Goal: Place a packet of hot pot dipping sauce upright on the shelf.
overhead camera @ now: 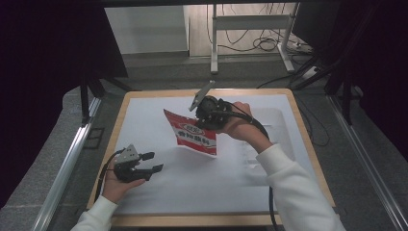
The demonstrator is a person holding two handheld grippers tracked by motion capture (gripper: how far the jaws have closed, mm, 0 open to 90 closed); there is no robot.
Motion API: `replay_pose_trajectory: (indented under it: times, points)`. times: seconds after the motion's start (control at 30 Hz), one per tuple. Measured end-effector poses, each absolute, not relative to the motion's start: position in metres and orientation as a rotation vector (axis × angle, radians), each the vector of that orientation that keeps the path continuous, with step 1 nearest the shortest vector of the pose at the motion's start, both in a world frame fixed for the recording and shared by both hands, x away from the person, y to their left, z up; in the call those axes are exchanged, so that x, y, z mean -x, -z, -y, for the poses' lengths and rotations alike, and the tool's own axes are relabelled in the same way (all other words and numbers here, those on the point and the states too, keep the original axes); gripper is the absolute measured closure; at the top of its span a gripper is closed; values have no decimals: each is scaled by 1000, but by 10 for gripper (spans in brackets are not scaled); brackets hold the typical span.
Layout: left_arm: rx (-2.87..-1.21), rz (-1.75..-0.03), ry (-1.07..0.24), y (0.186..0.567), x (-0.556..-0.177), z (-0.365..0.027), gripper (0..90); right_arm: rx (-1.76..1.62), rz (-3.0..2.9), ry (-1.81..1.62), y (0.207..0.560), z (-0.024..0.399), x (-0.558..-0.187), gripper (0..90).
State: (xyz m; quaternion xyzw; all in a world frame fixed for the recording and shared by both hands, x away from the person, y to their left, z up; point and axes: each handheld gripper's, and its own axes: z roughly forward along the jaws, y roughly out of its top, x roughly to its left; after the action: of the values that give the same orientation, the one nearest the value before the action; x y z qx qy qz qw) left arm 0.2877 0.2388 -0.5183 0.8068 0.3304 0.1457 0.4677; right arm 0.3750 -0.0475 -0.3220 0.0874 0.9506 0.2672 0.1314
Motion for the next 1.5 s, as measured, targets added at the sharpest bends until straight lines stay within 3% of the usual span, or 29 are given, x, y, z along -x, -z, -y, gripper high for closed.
replay_pose_trajectory:
  times: [0.77, 1.2, 1.5]
  points:
    - [-2006, -801, -348, 522, -289, -234, 368, -313, -2680, -758, 283, 94, -387, 892]
    - [-2016, -812, -353, 525, -291, -233, 369, -348, -2630, -764, 248, 145, -413, 891]
    - [-2022, -820, -365, 525, -291, -232, 369, -402, -2606, -750, 243, 181, -435, 891]
